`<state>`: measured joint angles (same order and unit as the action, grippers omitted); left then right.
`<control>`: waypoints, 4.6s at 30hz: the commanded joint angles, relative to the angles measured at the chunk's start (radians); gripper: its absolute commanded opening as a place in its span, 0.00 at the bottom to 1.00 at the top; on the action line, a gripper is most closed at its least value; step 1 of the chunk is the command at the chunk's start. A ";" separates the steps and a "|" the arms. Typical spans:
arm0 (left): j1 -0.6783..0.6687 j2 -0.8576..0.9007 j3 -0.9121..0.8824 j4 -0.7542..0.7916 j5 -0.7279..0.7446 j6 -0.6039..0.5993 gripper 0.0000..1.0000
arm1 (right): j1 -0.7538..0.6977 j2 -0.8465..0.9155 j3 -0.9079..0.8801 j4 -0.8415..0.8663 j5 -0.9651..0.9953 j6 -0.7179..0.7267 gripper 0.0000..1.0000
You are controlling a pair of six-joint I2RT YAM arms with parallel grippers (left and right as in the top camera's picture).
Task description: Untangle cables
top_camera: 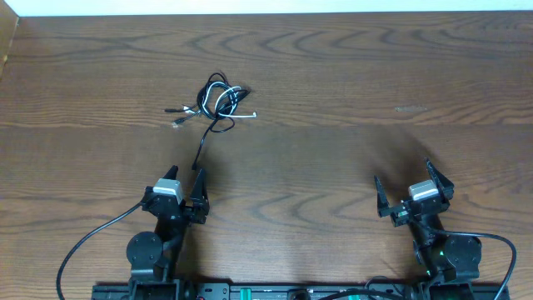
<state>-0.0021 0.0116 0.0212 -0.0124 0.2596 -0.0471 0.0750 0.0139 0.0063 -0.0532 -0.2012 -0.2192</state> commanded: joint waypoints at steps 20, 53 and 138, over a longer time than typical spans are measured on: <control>-0.004 -0.006 -0.017 -0.035 0.008 0.017 0.60 | -0.002 -0.003 0.000 -0.006 0.011 0.002 0.99; -0.004 -0.006 -0.017 0.091 -0.092 0.029 0.60 | -0.002 -0.003 0.000 -0.006 0.011 0.002 0.99; -0.003 2.020 1.664 -0.775 -0.168 -0.276 0.80 | -0.002 -0.003 0.000 -0.006 0.011 0.002 0.99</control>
<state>-0.0040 1.9896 1.6711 -0.7937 0.1165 -0.3180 0.0750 0.0147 0.0063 -0.0551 -0.1921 -0.2192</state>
